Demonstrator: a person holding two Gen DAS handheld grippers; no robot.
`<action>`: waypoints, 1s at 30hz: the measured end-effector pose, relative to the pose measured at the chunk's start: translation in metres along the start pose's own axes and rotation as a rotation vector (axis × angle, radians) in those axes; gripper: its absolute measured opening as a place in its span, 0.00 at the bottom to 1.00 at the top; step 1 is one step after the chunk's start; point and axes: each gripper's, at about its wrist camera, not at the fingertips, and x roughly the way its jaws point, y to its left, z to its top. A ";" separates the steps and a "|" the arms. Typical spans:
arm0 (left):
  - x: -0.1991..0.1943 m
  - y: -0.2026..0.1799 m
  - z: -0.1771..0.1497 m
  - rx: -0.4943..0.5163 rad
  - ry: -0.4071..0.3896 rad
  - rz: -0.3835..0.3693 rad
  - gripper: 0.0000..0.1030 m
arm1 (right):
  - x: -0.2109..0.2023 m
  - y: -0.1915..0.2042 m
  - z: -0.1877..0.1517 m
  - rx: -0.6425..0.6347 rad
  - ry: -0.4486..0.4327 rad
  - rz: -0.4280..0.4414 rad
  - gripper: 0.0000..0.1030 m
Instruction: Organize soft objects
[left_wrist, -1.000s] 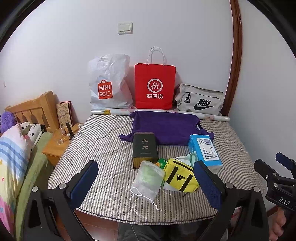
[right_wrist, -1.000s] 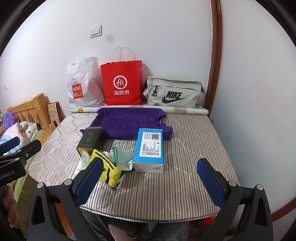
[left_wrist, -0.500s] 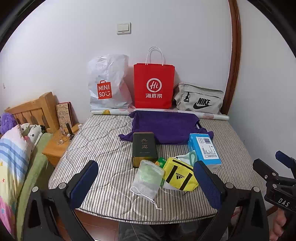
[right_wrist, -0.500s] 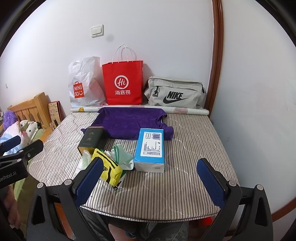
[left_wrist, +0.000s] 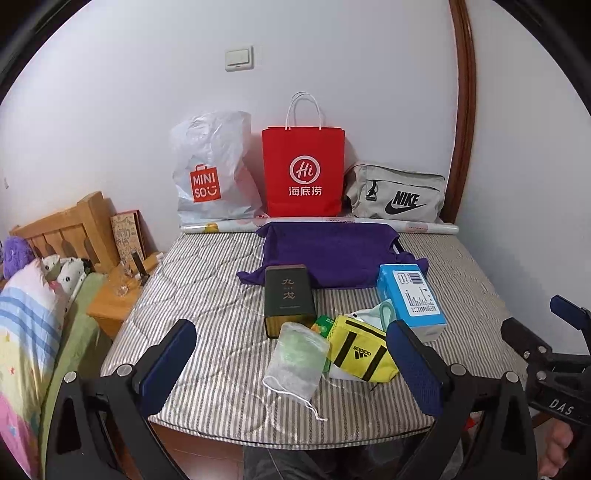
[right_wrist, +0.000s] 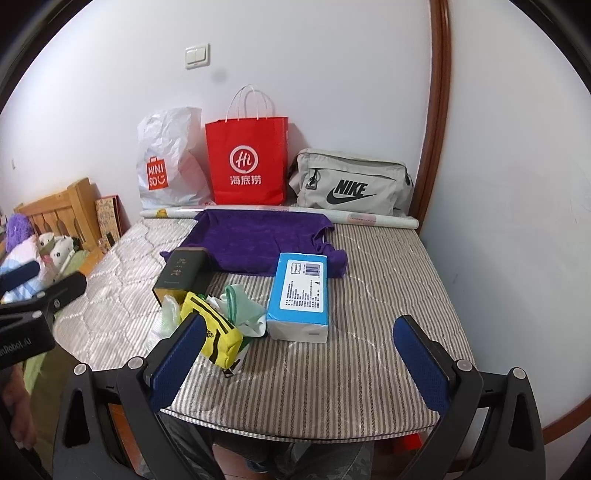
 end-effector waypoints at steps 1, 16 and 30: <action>0.002 -0.002 0.001 0.008 0.001 -0.002 1.00 | 0.003 0.002 0.000 -0.006 0.002 -0.009 0.97; 0.087 0.012 -0.031 0.041 0.208 -0.169 1.00 | 0.065 -0.004 -0.019 0.012 0.123 0.164 0.97; 0.177 0.025 -0.072 0.049 0.314 -0.319 1.00 | 0.127 0.015 -0.037 -0.008 0.238 0.280 0.97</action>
